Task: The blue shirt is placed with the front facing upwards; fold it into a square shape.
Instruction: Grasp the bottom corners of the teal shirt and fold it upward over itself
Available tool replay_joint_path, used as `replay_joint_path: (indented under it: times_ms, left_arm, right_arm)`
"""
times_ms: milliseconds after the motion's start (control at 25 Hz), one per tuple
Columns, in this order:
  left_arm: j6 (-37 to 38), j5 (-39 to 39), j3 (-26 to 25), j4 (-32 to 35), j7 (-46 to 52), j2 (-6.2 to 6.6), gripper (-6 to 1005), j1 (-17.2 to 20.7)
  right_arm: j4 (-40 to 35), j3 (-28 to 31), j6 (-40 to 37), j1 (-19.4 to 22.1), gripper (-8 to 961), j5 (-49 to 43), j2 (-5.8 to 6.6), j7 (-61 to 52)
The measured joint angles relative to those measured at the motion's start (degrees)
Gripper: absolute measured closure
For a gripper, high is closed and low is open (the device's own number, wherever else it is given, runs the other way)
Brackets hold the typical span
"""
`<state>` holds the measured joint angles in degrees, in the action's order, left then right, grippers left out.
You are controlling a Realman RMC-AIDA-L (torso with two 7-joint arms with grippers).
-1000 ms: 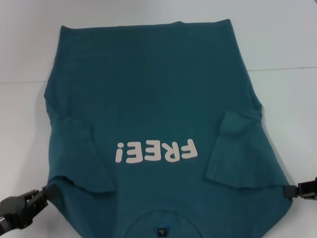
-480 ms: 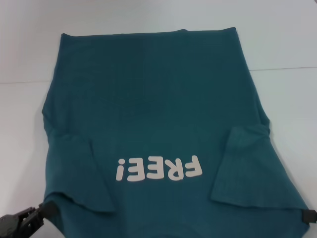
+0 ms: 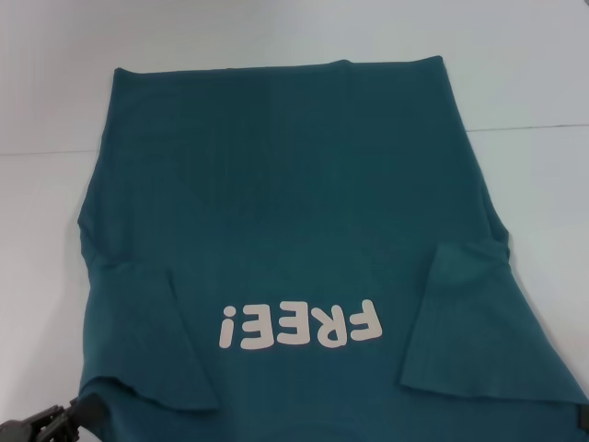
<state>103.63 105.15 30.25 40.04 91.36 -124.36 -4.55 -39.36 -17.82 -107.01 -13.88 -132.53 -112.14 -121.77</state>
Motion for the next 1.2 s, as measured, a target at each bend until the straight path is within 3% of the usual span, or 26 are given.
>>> replay_joint_path:
  times_ms: [880,1200]
  left_arm:
    - [1.76,-0.24,-0.11,-0.05,0.0,0.0,967,1.83]
    - [1.22,-0.24,-0.11,-0.05,-0.04,0.15,967,1.08]
  right_arm:
    - [0.08,2.97,-2.85,3.08,877,0.05,-0.15,1.19]
    - [0.56,3.47,-2.54,2.05,872,1.21,-0.24,1.44]
